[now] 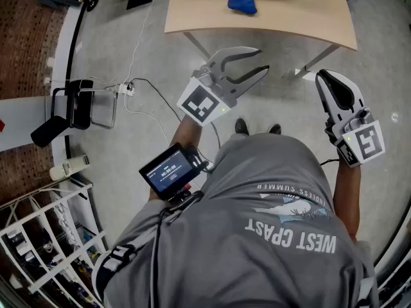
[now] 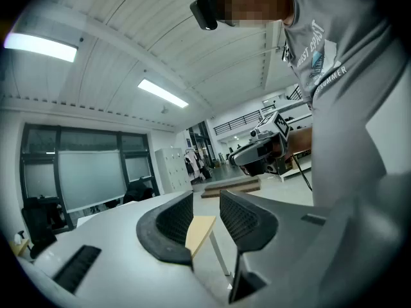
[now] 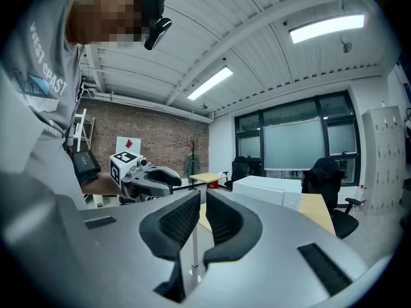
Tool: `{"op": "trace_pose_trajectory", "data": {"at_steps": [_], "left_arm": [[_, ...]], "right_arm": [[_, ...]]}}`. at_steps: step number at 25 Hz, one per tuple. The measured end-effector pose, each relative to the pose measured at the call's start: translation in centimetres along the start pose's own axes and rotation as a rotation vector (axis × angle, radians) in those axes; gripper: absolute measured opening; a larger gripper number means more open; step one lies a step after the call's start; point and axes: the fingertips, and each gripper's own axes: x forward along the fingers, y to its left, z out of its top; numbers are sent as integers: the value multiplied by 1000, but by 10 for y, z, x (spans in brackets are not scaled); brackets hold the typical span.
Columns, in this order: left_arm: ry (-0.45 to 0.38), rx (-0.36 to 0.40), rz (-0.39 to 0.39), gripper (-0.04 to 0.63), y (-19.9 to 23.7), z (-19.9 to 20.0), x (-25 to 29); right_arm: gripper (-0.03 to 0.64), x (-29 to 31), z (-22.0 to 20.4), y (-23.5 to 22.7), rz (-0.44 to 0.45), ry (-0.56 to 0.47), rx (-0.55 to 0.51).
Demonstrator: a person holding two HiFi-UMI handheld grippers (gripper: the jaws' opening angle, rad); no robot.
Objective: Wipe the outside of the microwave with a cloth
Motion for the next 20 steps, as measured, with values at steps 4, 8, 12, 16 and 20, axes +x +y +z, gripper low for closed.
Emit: {"op": "trace_pose_trajectory", "data": {"at_steps": [4,8,12,16,20], "left_arm": [[3,8,4,144,9,16,9],[4,40,-12,144,5,13,10],[41,39,-29,144,5,-4,12],[89,9,-11,144,-3,5,17],[80,-39,21,144,-17,12,79]], "right_arm": [[42,-7,15,-14,-7,1,6],[41,-9,12,-14,-15,-26,-3],[43,-10,7,-19,-28,-63,9],[43,-24,-5,-24,35,-13,127],[44,-56,-32,-72,98,55,134]]}}
